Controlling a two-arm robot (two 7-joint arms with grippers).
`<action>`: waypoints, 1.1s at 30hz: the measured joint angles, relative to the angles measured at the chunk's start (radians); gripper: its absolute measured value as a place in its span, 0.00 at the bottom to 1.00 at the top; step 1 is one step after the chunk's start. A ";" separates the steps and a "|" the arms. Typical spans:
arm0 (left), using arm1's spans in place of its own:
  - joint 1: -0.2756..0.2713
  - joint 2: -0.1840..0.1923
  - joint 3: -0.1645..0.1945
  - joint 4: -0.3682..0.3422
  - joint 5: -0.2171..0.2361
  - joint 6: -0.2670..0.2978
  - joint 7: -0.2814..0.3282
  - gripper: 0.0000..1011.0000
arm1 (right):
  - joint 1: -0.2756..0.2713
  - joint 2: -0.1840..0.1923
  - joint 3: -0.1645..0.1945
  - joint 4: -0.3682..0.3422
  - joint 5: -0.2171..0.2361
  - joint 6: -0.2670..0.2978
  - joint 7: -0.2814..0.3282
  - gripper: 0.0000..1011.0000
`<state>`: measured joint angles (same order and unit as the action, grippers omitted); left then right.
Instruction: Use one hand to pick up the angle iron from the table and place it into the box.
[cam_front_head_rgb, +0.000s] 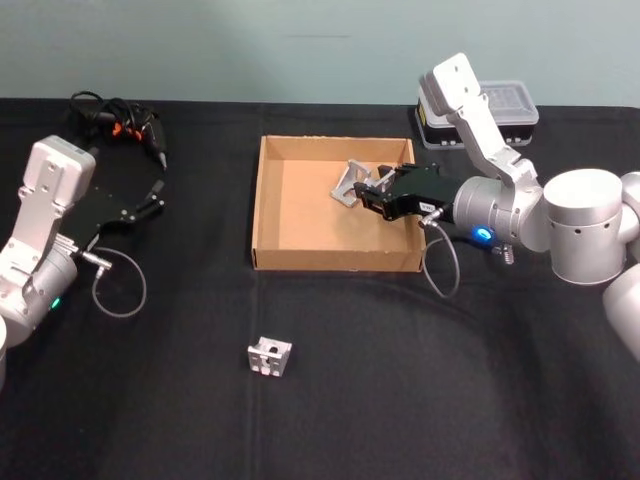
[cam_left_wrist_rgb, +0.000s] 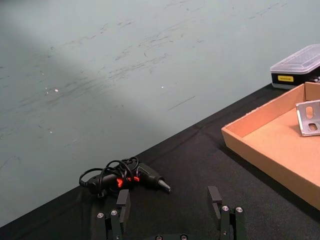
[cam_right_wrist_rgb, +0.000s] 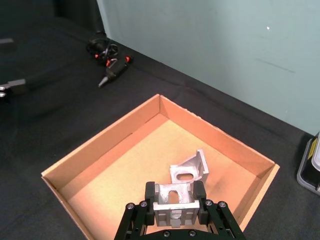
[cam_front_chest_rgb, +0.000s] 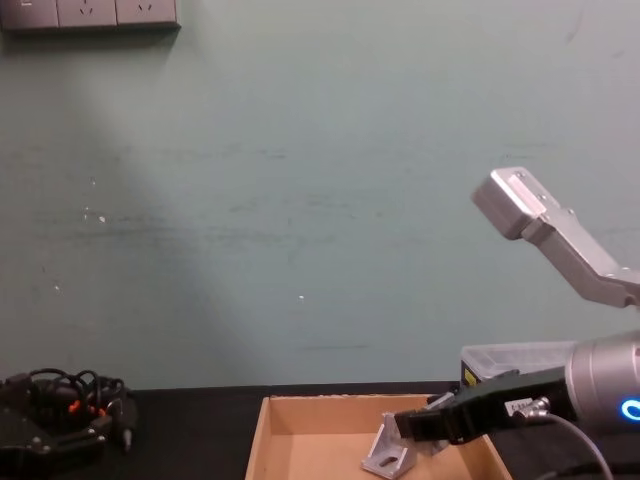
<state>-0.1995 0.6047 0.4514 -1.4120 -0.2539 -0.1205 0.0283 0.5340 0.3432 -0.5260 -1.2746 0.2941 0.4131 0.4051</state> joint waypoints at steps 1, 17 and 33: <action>0.000 0.000 0.000 0.000 0.000 0.000 0.000 1.00 | 0.002 -0.003 0.000 0.005 -0.002 0.003 0.000 0.45; 0.000 0.000 0.000 0.000 0.000 0.000 0.000 1.00 | 0.030 -0.050 0.004 0.086 -0.051 0.031 -0.001 0.45; 0.000 0.000 0.000 0.000 0.000 0.000 0.000 1.00 | 0.041 -0.076 0.007 0.126 -0.097 0.049 0.003 0.45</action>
<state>-0.1995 0.6047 0.4514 -1.4120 -0.2539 -0.1205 0.0283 0.5748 0.2667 -0.5186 -1.1488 0.1972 0.4625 0.4081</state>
